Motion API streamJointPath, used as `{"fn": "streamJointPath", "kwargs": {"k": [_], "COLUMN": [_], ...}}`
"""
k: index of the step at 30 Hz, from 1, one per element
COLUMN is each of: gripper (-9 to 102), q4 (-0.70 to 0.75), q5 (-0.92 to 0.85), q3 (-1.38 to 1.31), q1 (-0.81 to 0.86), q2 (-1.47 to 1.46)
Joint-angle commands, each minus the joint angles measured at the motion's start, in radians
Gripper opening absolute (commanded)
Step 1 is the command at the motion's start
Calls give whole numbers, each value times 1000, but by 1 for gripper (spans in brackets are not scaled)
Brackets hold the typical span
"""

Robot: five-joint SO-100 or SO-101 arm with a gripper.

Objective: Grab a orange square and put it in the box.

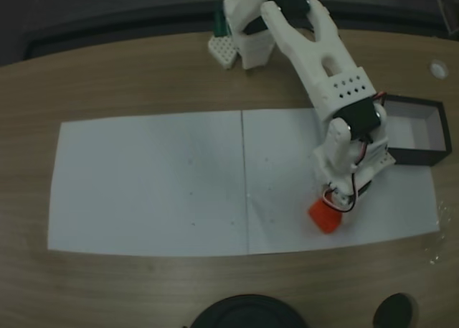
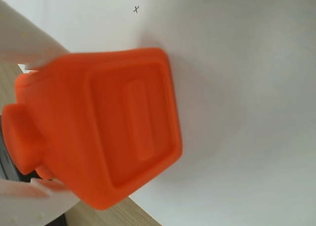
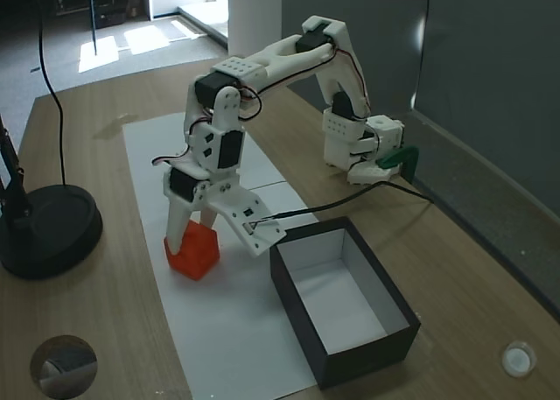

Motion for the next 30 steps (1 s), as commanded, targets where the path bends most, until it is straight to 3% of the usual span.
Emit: {"fn": "streamJointPath", "kwargs": {"k": [1,6,15,21,30], "gripper": [7,7,7,7,7], "q4": [8,43,535,534,534], "q5": [-3,-3,-61,-51,-29], "q3": [-29,-61,-601,-615,-371], "q1": [6,14,-41,-107,-445], "q2": [8,41,218,342,367]}}
